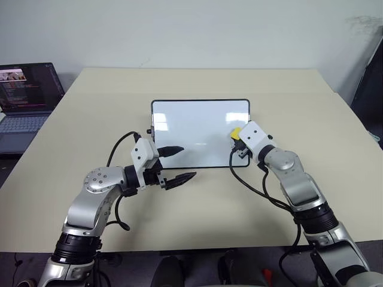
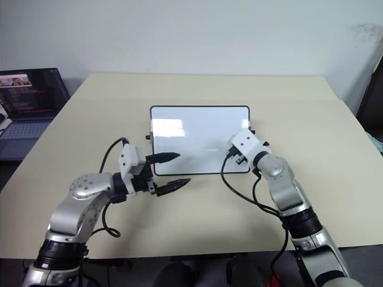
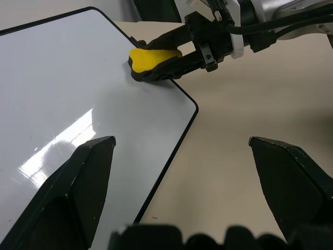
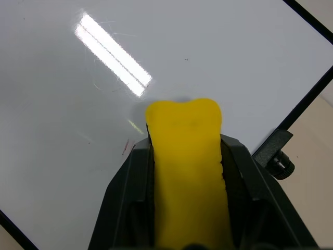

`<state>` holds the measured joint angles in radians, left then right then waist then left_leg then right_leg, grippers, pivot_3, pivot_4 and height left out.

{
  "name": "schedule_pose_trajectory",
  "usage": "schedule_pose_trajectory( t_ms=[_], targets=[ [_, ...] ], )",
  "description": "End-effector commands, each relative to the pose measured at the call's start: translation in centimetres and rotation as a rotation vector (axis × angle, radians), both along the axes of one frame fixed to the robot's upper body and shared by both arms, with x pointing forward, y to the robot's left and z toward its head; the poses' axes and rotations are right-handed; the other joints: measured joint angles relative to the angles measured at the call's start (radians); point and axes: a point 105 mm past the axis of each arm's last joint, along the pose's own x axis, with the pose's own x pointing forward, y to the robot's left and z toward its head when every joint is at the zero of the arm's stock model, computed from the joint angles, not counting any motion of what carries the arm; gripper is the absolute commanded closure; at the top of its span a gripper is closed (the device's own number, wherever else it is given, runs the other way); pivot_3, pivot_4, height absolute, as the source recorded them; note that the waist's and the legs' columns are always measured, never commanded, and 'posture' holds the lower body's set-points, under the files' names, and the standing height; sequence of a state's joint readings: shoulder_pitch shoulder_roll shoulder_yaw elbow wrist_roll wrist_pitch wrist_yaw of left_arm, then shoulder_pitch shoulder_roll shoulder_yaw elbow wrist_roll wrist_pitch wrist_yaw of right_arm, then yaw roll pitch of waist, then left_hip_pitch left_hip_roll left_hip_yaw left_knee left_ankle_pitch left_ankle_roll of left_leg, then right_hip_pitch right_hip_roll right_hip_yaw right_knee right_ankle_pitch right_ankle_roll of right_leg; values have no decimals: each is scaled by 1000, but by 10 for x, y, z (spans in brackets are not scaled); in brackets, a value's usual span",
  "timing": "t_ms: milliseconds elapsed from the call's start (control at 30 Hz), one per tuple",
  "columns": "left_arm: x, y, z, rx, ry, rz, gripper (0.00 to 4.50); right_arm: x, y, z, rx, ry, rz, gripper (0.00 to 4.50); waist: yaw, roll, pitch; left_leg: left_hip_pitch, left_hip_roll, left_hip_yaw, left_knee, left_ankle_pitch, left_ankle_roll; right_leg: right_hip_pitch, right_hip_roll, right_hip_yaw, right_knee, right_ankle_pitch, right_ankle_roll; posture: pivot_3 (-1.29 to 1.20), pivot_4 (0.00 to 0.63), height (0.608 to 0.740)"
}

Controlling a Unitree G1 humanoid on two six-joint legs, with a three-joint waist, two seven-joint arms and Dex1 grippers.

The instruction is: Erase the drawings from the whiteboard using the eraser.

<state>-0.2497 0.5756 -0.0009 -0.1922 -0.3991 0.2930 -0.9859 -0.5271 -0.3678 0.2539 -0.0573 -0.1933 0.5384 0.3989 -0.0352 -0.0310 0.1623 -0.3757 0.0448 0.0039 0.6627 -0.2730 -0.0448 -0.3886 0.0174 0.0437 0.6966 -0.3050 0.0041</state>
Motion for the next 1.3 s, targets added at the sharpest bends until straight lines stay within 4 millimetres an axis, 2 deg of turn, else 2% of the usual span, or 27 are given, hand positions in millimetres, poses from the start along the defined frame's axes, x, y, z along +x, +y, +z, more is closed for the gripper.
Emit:
schedule_pose_trajectory(
  t_ms=[33,233,367,533,700,800,900,1033,1100,1200,1300],
  targets=[
    [-1,-4,10,-15,-48,-21,0,-5,-10,-20,-23,96,-25,3201,1,0,0,0,0,0,0,0,0,0,0,0,0,0,0,0,150,740],
    [-1,-4,9,-17,-47,-18,0,-32,7,-42,-34,247,118,3201,-1,0,0,0,0,0,-1,0,0,0,0,0,-1,0,0,0,150,740],
    [-2,-4,9,-17,-46,-17,0,-10,5,-13,-27,81,40,3201,-13,0,0,0,0,0,-1,0,0,0,0,0,-1,0,0,0,150,740],
    [-2,-4,9,-17,-46,-17,0,7,10,19,3,-58,9,3201,-18,0,1,0,0,0,0,0,0,0,0,0,-1,0,1,0,150,740],
    [-2,-5,9,-18,-46,-16,0,15,16,31,11,-107,6,3201,-17,0,1,-6,0,-1,-1,0,0,-4,0,-1,-3,3,-4,0,150,740],
    [-3,-5,9,-19,-45,-15,0,14,18,28,5,-98,24,3201,-17,0,1,-7,0,-1,-3,-1,0,-4,0,-1,-6,3,-4,0,150,740],
    [-3,-4,9,-20,-44,-11,0,0,23,4,-59,6,104,3201,-16,0,1,-7,0,-1,-3,-1,0,-4,0,-1,-7,3,-4,0,150,740],
    [-3,-4,9,-22,-43,-8,0,-11,25,-7,-89,47,151,3201,-16,0,1,-7,1,-2,-3,-1,0,-3,0,-2,-8,3,-4,0,150,740],
    [-3,-5,9,-24,-42,-10,0,-13,22,-5,-53,37,128,3201,-17,0,1,-6,0,-1,-3,-1,0,-3,0,-2,-8,3,-4,0,150,740],
    [-3,-6,9,-26,-42,-17,0,-10,7,15,56,-29,34,3201,-15,0,2,-7,0,-2,-3,-1,0,-3,0,-2,-8,3,-3,0,150,740],
    [-6,-10,10,-22,-43,-51,0,-24,-11,28,104,-40,17,3201,-7,1,4,-8,0,-2,-3,-1,0,-3,-1,-2,-9,3,-3,0,150,740]
  ],
)
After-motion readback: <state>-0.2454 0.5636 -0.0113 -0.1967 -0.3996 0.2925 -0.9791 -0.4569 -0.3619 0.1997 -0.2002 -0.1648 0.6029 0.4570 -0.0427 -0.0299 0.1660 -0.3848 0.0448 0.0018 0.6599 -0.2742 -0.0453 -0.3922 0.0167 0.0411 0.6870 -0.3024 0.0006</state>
